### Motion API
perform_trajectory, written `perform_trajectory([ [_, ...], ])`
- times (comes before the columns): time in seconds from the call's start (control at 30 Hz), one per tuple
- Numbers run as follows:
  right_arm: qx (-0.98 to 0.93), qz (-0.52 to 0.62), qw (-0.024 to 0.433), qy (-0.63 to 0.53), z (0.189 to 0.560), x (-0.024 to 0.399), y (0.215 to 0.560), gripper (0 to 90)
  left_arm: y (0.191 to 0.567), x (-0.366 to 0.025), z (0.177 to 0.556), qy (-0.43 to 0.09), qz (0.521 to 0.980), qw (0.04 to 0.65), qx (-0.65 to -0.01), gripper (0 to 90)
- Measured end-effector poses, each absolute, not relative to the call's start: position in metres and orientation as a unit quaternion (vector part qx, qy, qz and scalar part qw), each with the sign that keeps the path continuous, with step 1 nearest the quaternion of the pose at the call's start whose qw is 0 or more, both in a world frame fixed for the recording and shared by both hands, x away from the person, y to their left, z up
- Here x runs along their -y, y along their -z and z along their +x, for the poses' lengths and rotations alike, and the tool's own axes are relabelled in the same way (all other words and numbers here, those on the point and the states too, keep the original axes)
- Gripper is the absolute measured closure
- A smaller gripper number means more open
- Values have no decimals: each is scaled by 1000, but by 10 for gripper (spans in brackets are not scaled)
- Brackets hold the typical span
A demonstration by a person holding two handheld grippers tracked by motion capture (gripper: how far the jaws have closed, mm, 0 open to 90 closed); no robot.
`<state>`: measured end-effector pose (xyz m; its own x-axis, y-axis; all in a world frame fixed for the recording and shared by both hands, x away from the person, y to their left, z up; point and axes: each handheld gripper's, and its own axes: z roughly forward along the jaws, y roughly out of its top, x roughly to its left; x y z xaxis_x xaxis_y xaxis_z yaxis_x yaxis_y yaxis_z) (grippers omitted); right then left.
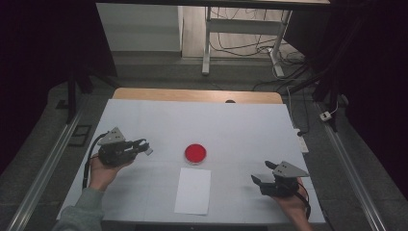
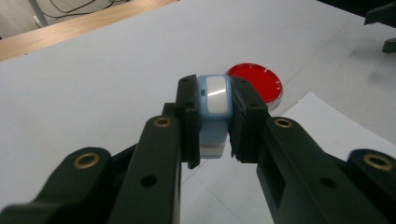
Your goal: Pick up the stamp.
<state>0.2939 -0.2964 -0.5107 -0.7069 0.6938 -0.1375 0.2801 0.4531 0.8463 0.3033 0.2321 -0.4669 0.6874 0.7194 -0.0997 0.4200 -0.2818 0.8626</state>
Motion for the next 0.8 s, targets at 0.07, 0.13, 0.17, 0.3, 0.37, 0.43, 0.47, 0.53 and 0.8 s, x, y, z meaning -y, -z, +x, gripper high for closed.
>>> perform_trajectory([
  [0.07,-818,298,241,-430,294,296,511,235,466,-229,303,-156,787,477,-358,753],
  [0.13,-818,298,241,-430,294,296,511,235,466,-227,303,-151,789,479,-354,754],
  [0.17,-818,298,241,-430,294,296,511,235,466,-226,303,-149,790,479,-353,754],
  [0.3,-818,297,241,-430,294,296,511,235,466,-222,303,-140,788,483,-356,754],
  [0.37,-818,298,241,-430,294,296,511,235,465,-220,302,-137,786,485,-358,754],
  [0.43,-818,298,241,-430,294,296,511,235,464,-217,301,-139,786,485,-357,754],
  [0.47,-818,298,241,-430,294,296,511,235,464,-215,300,-142,787,484,-356,754],
  [0.53,-819,297,241,-428,294,296,510,235,463,-212,299,-142,787,486,-352,754],
  [0.8,-818,297,242,-428,294,296,510,235,459,-199,295,-137,787,497,-338,754],
])
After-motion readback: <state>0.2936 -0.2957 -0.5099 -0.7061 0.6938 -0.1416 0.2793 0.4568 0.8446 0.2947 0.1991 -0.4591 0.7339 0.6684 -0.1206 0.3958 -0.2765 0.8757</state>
